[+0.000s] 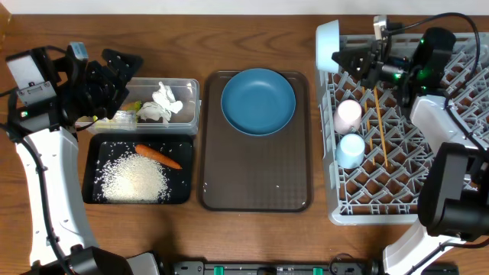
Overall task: Sort waste into correct bins and load items into the dishwasher rack
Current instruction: 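Lift the light-blue bowl and carry it to the back of the rack, then lower the bowl tilted into the rack near the pink cup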
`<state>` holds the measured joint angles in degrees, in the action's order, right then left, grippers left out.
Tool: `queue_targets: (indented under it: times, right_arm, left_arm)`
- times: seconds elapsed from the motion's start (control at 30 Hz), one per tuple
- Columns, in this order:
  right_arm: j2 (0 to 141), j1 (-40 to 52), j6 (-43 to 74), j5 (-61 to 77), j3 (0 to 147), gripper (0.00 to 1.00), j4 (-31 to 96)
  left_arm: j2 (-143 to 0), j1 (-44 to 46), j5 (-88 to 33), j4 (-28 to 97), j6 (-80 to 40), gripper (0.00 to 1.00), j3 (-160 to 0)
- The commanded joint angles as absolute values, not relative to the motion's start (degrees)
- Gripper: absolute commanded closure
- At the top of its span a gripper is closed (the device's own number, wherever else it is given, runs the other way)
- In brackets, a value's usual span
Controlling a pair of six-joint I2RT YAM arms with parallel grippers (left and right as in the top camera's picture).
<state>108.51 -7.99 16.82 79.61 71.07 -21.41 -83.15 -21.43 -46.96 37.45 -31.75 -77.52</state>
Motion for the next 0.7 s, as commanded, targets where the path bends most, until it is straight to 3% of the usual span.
queue_targets:
  times: [0.0,0.67]
  right_arm:
    - [109.47,-9.39,11.84,81.69,71.46,0.99,-18.87]
    - [109.54,-11.07,-8.29,80.36,71.46,0.99,-0.75]
  left_arm:
    - [-83.15,-21.63,-46.85,37.50,-32.01,0.02,-77.36]
    - [-83.15,-21.63,-46.85,37.50,-32.01,0.02,-77.36]
